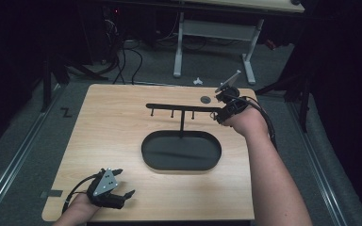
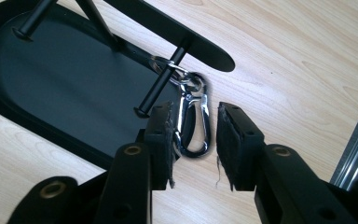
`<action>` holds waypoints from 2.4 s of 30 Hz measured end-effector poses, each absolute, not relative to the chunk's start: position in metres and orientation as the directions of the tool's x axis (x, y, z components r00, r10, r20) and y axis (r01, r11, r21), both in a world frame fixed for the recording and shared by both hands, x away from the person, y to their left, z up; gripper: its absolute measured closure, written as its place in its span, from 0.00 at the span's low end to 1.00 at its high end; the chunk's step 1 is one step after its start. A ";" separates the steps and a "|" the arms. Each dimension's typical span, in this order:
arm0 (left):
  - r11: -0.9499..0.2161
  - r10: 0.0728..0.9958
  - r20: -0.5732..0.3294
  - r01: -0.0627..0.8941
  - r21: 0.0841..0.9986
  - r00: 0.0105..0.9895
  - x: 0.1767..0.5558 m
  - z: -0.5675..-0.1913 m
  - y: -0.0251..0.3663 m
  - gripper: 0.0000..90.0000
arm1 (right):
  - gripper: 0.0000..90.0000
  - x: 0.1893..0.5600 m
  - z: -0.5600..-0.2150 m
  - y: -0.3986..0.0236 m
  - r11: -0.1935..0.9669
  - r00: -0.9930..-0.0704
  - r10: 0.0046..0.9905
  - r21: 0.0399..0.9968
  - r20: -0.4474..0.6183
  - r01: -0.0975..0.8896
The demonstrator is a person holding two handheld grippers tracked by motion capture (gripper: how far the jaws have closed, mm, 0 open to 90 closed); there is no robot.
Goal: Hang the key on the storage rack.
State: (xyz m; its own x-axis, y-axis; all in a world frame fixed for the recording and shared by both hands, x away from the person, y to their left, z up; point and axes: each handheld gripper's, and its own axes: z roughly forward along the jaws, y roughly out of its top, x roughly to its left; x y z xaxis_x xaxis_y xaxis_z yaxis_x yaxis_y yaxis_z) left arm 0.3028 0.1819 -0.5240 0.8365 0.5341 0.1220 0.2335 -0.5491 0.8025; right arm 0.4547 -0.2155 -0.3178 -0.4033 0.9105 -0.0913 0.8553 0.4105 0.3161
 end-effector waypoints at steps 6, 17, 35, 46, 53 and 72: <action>-0.550 0.532 0.122 0.233 0.802 0.838 0.303 -0.524 0.182 0.17 | 0.71 0.455 -0.318 -0.216 0.410 -0.402 0.911 0.310 -0.094 0.858; -0.553 0.534 0.120 0.239 0.798 0.837 0.304 -0.524 0.181 0.17 | 0.68 0.451 -0.322 -0.219 0.396 -0.390 0.917 0.314 -0.085 0.863; -0.545 0.543 0.112 0.248 0.801 0.832 0.304 -0.524 0.181 0.17 | 0.48 0.432 -0.338 -0.232 0.349 -0.354 0.934 0.349 -0.051 0.870; -0.533 0.552 0.105 0.253 0.807 0.828 0.305 -0.524 0.183 0.17 | 0.36 0.412 -0.364 -0.237 0.346 -0.356 0.933 0.423 -0.057 0.837; -0.528 0.554 0.099 0.257 0.809 0.826 0.305 -0.524 0.183 0.17 | 0.34 0.394 -0.385 -0.241 0.339 -0.360 0.932 0.468 -0.047 0.816; -0.525 0.560 0.099 0.260 0.810 0.822 0.305 -0.524 0.184 0.17 | 0.34 0.352 -0.448 -0.268 0.253 -0.304 0.953 0.543 0.003 0.801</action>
State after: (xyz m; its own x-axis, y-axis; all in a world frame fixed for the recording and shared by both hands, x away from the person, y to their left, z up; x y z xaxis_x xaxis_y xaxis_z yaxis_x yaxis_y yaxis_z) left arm 0.3051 0.1837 -0.5237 0.8223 0.5604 0.0994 0.2599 -0.5252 0.8103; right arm 0.3521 -0.2682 -0.4485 -0.3035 0.9528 0.0035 0.8006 0.2530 0.5432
